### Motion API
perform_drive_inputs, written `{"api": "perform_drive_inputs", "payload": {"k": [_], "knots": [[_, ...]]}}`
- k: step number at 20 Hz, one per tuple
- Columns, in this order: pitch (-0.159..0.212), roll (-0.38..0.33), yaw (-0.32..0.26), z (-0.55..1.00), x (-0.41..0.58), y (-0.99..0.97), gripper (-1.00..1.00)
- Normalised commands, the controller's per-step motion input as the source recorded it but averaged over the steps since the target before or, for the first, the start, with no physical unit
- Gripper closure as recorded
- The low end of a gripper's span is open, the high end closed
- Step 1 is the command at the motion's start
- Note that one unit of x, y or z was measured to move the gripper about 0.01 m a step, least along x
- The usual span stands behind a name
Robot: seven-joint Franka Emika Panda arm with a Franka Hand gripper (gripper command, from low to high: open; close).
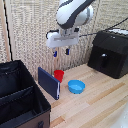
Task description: Please find the red cup among the items before you. Carefully move your gripper towards it and gently hold it. Locate the front section of the organizer in front of you. Transfer the red cup above the front section and let go, placing it within that section.
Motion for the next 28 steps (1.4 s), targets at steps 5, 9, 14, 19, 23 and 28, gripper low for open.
{"api": "perform_drive_inputs", "payload": {"k": [5, 9, 14, 19, 23, 28], "knots": [[0.057, 0.063, -0.007, -0.06, 0.381, -0.48, -1.0], [0.082, 0.075, 0.0, -0.1, 0.414, -0.55, -1.0], [0.081, 0.061, 0.0, -0.13, 0.359, -0.47, -1.0], [0.038, 0.038, 0.0, -0.17, 0.458, -0.33, -1.0], [0.02, 0.031, 0.006, -0.22, 0.465, -0.32, -1.0], [0.015, 0.029, 0.045, -0.27, 0.289, -0.36, -1.0]]}}
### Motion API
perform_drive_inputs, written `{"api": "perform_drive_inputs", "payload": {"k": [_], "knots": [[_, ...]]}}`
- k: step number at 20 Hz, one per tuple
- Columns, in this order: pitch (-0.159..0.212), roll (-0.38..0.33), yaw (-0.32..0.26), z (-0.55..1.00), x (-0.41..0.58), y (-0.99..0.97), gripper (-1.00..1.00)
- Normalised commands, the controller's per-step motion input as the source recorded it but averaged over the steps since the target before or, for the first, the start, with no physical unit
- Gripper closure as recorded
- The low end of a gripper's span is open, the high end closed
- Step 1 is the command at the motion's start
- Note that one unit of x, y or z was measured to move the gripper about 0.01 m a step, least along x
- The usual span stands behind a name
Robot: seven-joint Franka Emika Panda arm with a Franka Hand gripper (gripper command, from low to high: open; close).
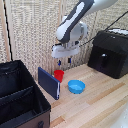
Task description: Please find the red cup among the items before you. Carefully move your gripper towards it and gently hold it. Locate the front section of the organizer in front of you. Transfer the red cup above the front section and let go, placing it within that section.
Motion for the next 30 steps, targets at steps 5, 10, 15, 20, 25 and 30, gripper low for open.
{"api": "perform_drive_inputs", "payload": {"k": [5, 10, 15, 20, 25, 30], "knots": [[0.004, 0.0, 0.045, -0.32, 0.143, -0.23, -1.0], [-0.019, 0.001, 0.05, -0.38, 0.253, -0.18, -1.0], [-0.033, -0.002, 0.055, -0.3, 0.343, -0.07, -1.0], [0.022, -0.005, 0.042, -0.21, 0.262, 0.0, 1.0], [0.031, -0.008, 0.0, -0.15, 0.054, 0.0, 1.0], [-0.005, -0.009, 0.0, -0.06, 0.0, 0.0, 1.0]]}}
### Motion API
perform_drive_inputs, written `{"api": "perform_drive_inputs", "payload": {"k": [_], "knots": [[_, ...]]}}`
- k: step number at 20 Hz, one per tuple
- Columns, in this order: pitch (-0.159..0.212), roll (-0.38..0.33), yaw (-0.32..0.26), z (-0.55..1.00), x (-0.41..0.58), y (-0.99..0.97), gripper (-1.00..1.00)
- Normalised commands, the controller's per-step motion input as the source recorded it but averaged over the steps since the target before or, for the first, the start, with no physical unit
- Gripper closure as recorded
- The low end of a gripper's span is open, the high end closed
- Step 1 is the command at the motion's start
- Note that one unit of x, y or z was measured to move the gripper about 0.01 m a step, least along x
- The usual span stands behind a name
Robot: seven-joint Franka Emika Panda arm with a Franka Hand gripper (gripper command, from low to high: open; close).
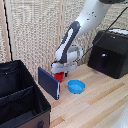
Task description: Please find the red cup among the items before you. Carefully move your gripper towards it and gently hold it. Locate the front section of the organizer in front of you. Transfer the red cup above the front section and let go, placing it within that section.
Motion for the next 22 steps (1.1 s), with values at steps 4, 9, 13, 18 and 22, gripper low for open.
{"api": "perform_drive_inputs", "payload": {"k": [4, 9, 13, 18, 22], "knots": [[-0.015, -0.019, -0.03, 0.26, 0.003, 0.0, 1.0], [0.041, -0.007, -0.031, 0.92, 0.0, 0.01, 1.0], [0.098, 0.01, -0.002, 0.95, -0.017, 0.1, 1.0], [0.106, 0.026, -0.017, 0.89, -0.073, 0.08, 1.0], [0.094, 0.045, 0.0, 0.88, -0.076, 0.23, 1.0]]}}
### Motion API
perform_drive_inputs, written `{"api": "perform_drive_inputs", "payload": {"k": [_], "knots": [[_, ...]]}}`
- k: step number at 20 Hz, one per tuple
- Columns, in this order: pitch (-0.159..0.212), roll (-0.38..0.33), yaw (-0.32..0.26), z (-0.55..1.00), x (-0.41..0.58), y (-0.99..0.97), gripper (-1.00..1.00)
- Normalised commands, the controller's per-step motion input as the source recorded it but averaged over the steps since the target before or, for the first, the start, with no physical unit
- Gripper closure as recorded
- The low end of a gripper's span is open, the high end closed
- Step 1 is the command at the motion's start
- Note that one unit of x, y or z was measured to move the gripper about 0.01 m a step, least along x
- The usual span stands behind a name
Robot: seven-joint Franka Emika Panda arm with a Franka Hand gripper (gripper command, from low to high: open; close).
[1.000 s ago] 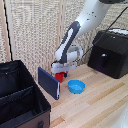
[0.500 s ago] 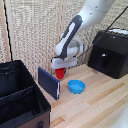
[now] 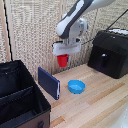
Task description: Please find the red cup among the items before you. Carefully move your gripper towards it and gently hold it. Locate the front section of the organizer in front of you. Transfer the red cup above the front section and let go, placing it within that section.
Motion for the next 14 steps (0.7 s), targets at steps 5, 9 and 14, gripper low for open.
{"api": "perform_drive_inputs", "payload": {"k": [5, 9, 14], "knots": [[0.046, 0.059, 0.003, 0.82, -0.338, 0.47, 1.0], [0.001, 0.055, 0.003, 0.7, -0.5, 0.65, 1.0], [0.0, 0.028, 0.0, 0.62, -0.491, 0.71, 1.0]]}}
